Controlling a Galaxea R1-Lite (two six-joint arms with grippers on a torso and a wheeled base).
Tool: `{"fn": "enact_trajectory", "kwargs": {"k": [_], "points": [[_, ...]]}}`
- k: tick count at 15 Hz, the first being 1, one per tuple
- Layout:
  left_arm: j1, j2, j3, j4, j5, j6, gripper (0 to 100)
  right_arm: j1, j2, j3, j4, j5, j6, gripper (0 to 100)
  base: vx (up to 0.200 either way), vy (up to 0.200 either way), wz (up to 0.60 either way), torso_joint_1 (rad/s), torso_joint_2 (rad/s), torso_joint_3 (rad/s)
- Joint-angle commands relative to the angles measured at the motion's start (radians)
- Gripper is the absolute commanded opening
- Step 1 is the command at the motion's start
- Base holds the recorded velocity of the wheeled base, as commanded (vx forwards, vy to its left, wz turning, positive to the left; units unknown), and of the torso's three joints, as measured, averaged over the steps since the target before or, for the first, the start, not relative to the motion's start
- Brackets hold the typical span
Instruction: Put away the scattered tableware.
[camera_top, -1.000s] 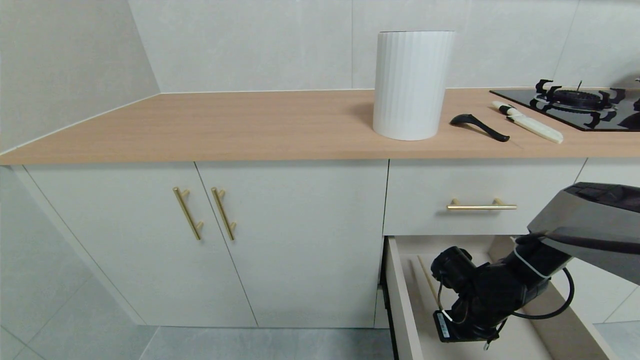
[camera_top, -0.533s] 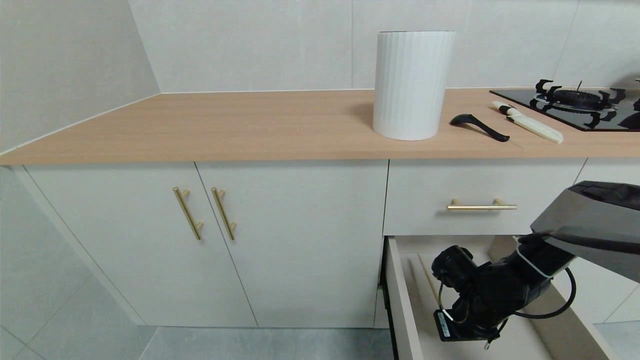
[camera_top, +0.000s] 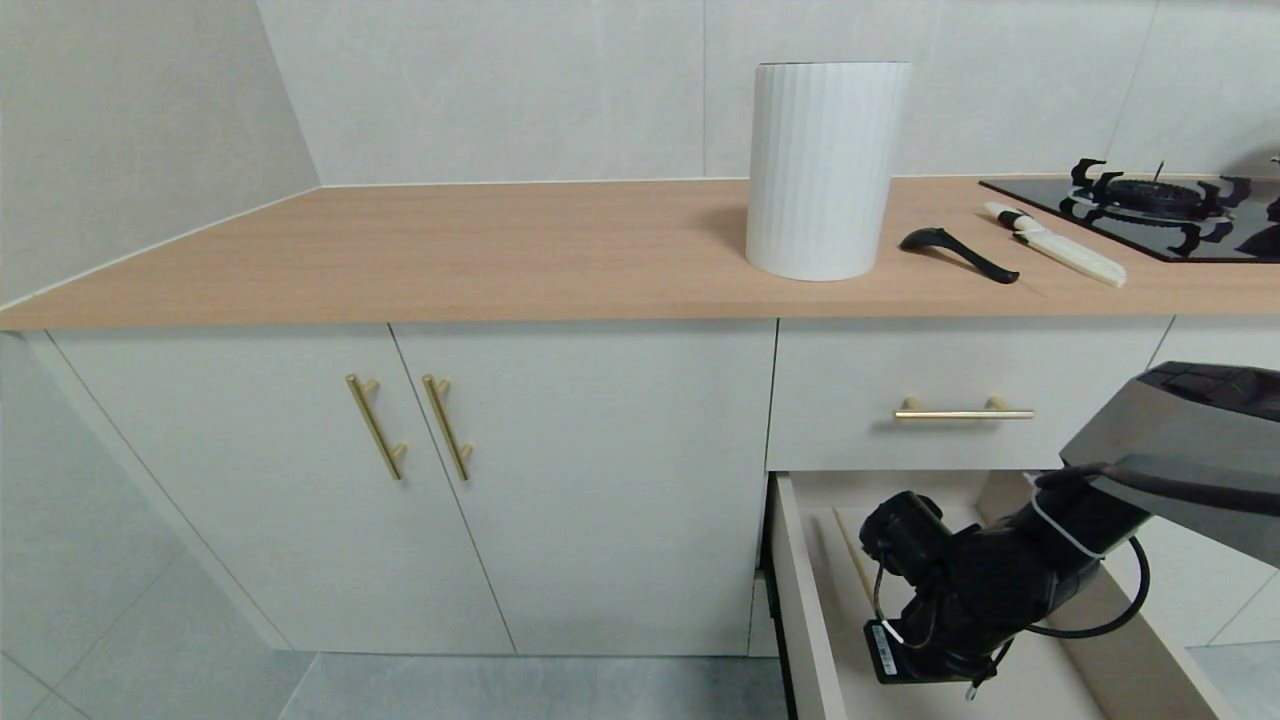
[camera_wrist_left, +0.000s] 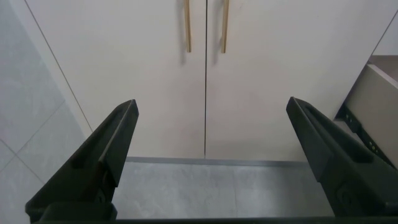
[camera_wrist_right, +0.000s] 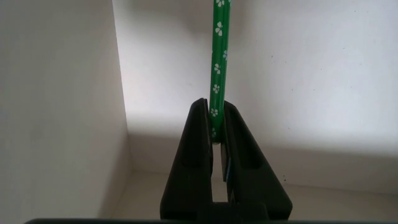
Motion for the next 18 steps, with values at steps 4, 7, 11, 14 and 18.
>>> {"fn": "enact_trajectory", "kwargs": {"k": [4,7,11,14,18], "points": [[0.0,0.0,0.0,0.0,0.0,0.0,100,0.001,0.001,-0.006,-0.002,0.002,0.008,100,0.0,0.0,0.0,0.0,0.0,0.0],[0.0,0.0,0.0,0.0,0.0,0.0,100,0.001,-0.002,-0.006,-0.002,0.002,0.009,100,0.0,0.0,0.0,0.0,0.0,0.0],[0.0,0.0,0.0,0.0,0.0,-0.002,100,0.001,-0.085,0.019,0.0,0.003,0.011,100,0.0,0.0,0.0,0.0,0.0,0.0],[0.0,0.0,0.0,0.0,0.0,-0.002,100,0.001,-0.232,0.08,0.002,0.006,0.006,100,0.0,0.0,0.0,0.0,0.0,0.0],[0.0,0.0,0.0,0.0,0.0,0.0,100,0.033,-0.34,0.112,0.003,-0.018,0.003,100,0.0,0.0,0.0,0.0,0.0,0.0]]}}
